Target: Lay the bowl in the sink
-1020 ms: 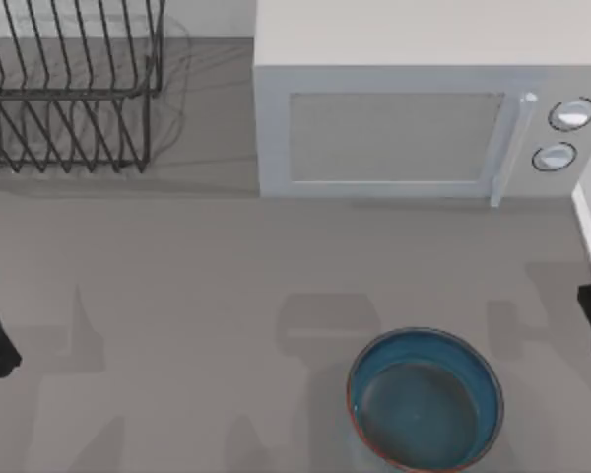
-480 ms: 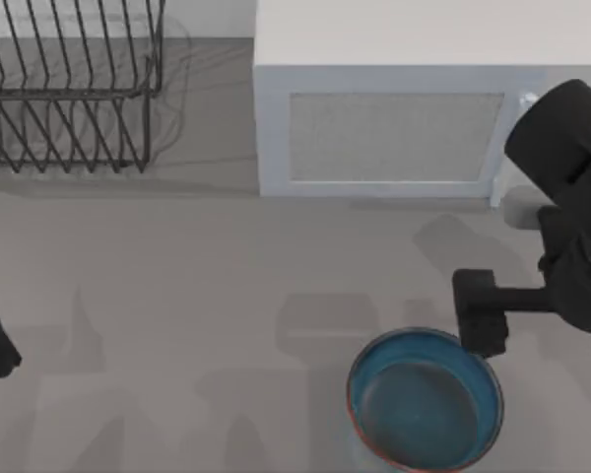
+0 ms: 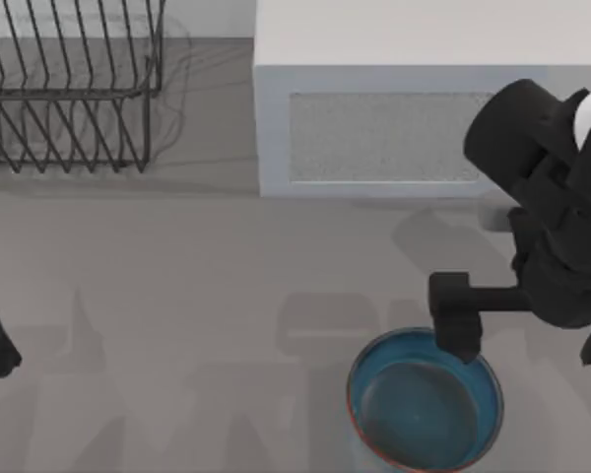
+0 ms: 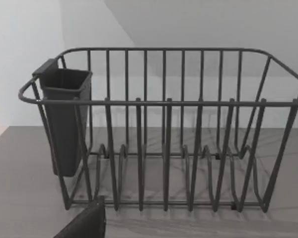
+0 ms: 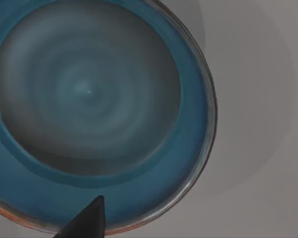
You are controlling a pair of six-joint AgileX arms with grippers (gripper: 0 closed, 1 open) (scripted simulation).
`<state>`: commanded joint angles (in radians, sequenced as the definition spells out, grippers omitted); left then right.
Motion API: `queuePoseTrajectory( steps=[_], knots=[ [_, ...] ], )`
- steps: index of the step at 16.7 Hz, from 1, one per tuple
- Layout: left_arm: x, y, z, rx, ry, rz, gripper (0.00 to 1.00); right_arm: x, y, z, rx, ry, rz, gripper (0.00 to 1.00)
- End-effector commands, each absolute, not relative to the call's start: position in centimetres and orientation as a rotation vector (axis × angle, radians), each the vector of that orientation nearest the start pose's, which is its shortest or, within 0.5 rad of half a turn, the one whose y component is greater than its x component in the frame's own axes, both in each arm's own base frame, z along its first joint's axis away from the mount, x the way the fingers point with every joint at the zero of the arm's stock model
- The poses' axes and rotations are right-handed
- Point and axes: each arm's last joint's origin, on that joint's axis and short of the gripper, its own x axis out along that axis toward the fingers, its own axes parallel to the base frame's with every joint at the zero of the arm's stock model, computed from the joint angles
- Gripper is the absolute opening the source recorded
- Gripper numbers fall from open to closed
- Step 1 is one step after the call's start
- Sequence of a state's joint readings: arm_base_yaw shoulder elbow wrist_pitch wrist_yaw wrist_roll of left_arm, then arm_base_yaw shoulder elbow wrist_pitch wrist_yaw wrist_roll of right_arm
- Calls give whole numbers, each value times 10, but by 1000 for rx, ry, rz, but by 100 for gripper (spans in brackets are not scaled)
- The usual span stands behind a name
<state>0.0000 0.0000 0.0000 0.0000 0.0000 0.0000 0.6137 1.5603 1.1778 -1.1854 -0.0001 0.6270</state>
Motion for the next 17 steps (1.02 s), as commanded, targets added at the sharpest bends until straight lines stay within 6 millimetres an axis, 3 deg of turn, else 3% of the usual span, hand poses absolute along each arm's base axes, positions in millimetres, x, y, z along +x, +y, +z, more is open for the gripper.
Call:
queuePoseTrajectory(
  steps=[4, 11, 16, 17],
  knots=[
    [106, -1, 160, 0, 0, 0, 100, 224, 161, 210, 8, 1571, -9, 100],
    [106, -1, 160, 0, 0, 0, 100, 223, 161, 135, 9, 1568, -6, 100],
    [106, -1, 160, 0, 0, 0, 100, 222, 160, 129, 8, 1571, -8, 100],
    [106, -1, 160, 0, 0, 0, 100, 222, 160, 129, 8, 1571, -8, 92]
  ],
)
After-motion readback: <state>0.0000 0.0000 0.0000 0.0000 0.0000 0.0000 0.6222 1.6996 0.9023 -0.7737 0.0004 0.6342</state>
